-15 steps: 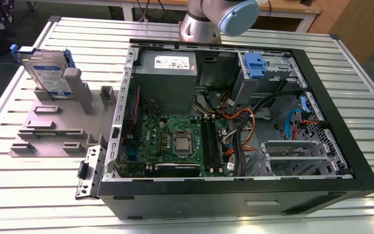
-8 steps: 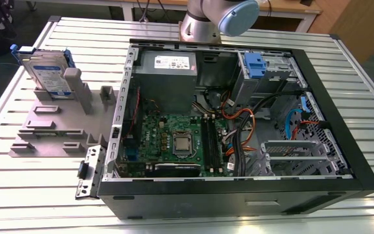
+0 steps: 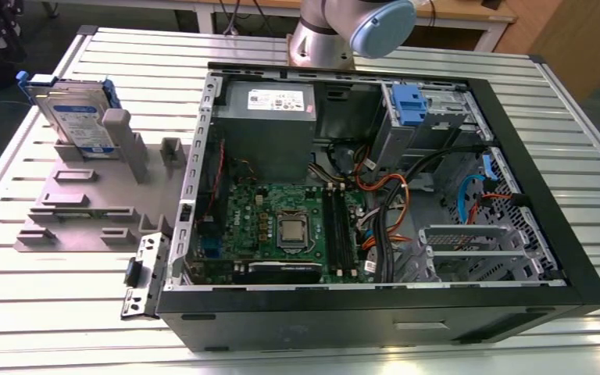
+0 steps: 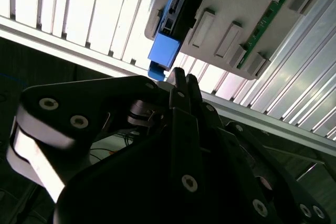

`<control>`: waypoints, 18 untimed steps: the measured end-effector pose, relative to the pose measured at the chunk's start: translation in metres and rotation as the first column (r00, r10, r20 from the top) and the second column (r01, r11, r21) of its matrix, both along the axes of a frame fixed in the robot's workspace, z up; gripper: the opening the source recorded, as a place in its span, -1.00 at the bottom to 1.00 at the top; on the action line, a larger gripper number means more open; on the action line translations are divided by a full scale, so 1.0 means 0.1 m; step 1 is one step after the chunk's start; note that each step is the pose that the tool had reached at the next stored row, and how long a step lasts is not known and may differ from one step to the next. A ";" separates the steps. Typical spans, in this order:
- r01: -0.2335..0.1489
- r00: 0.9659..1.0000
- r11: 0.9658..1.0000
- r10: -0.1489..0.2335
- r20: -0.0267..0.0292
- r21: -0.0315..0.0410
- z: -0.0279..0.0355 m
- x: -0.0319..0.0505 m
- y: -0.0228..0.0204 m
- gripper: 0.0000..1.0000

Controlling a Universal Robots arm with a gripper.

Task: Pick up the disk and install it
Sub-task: 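Pick up the disk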

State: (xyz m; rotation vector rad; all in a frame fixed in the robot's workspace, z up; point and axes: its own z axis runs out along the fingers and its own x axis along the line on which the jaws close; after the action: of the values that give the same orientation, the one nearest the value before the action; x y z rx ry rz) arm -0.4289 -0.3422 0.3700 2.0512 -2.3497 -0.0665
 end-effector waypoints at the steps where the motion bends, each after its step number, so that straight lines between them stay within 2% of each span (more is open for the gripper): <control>1: 0.000 1.000 1.000 0.000 0.000 0.000 0.000 0.000 0.000 -0.65; 3: 0.000 1.000 1.000 0.000 0.000 0.000 0.000 0.000 0.000 -0.62; 5: 0.000 1.000 1.000 0.000 0.000 0.000 0.000 0.000 0.000 -0.39; 6: 0.000 1.000 1.000 0.000 0.000 0.000 0.000 0.000 0.000 -0.39; 9: 0.000 1.000 1.000 0.000 0.000 -0.001 -0.001 0.000 0.003 -0.15; 10: 0.000 1.000 1.000 0.000 0.000 -0.002 -0.002 0.001 0.010 -0.04; 11: 0.000 1.000 1.000 0.000 0.000 -0.002 -0.007 0.003 0.021 -0.04; 12: 0.000 1.000 1.000 0.000 0.000 -0.003 -0.018 0.009 0.046 0.07; 13: 0.000 1.000 1.000 0.000 0.000 -0.003 -0.034 0.017 0.076 0.07; 14: 0.000 1.000 1.000 0.000 0.000 -0.003 -0.052 0.022 0.099 0.20; 18: 0.000 1.000 1.000 0.000 0.000 -0.003 -0.125 0.023 0.109 0.20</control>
State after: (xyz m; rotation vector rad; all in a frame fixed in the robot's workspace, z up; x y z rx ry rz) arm -0.4266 -0.3313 0.3575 2.0500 -2.3485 -0.0631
